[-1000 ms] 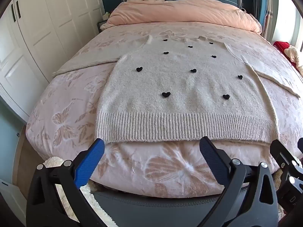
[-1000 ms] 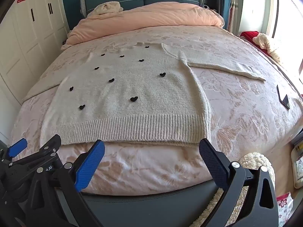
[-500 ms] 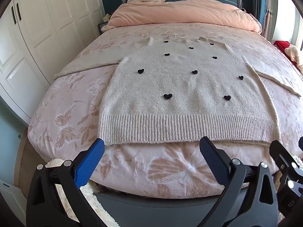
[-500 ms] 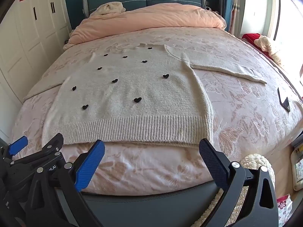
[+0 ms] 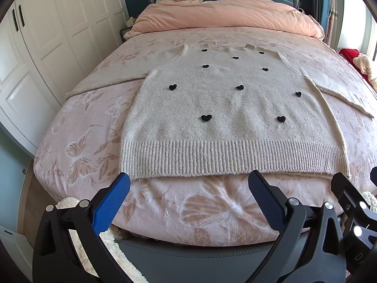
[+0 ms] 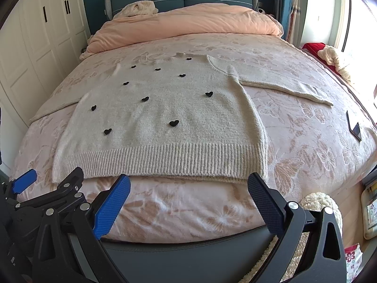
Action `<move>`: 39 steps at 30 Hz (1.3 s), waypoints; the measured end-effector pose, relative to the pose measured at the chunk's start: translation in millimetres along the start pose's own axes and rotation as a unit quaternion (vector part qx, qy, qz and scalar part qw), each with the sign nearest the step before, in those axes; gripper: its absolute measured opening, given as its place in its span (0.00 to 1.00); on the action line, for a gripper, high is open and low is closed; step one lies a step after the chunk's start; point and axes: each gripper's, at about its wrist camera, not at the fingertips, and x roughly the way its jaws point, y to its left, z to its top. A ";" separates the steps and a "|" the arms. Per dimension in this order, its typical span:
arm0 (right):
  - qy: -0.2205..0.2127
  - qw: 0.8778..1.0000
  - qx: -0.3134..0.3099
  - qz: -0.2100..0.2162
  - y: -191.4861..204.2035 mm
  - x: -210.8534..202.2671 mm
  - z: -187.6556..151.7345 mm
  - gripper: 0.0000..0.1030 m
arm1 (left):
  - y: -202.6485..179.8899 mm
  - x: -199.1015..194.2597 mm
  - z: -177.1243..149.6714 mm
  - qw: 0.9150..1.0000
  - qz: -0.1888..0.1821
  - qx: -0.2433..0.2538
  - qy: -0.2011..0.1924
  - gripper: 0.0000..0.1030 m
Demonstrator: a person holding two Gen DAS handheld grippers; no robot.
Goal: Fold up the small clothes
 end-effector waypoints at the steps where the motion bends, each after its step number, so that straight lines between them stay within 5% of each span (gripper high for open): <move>1: 0.001 1.000 0.001 0.000 -0.1 0.6 -0.3 0.95 | 0.0 0.0 0.1 1.000 0.000 0.000 0.001 0.95; 39: 0.006 1.000 0.001 0.000 -0.2 3.0 -1.3 0.95 | 1.4 1.6 -2.7 1.000 0.007 0.001 0.001 0.95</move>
